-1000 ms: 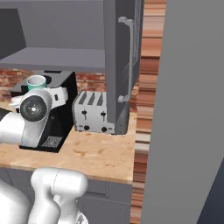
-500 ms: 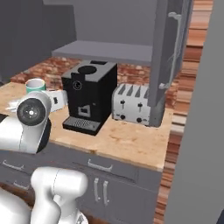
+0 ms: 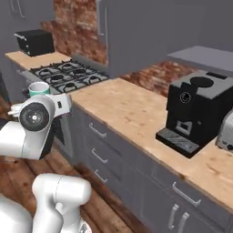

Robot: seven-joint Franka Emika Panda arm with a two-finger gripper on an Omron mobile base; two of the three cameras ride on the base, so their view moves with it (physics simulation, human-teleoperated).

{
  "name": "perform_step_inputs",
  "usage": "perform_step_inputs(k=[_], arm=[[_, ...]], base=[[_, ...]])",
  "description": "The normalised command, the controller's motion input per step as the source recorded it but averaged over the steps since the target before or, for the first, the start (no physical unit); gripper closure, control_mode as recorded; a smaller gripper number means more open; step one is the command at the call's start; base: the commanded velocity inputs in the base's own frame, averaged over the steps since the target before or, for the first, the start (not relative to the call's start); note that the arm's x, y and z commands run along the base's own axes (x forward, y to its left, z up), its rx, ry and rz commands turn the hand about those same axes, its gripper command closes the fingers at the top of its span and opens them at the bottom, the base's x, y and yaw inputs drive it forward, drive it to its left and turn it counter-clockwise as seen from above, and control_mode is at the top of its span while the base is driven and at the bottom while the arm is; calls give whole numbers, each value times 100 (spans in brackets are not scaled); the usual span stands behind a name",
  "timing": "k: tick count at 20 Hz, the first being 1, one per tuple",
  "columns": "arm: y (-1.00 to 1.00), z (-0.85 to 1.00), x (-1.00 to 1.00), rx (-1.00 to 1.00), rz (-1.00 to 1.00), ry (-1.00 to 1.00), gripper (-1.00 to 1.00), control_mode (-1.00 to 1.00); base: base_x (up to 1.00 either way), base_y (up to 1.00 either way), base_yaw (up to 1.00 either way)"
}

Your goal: Open the cabinet directly in front. Then move the beer and the mug to the dining counter with the candle on it.

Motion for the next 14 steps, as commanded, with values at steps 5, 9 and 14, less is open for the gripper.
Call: perform_step_inputs(k=[5, 9, 14], arm=[[0, 0, 0, 0, 0, 0, 100, 100], [0, 0, 0, 0, 0, 0, 100, 100], [0, 0, 0, 0, 0, 0, 100, 100]], base=[[-23, 89, 78], [-1, 94, 69], [43, 88, 53]])
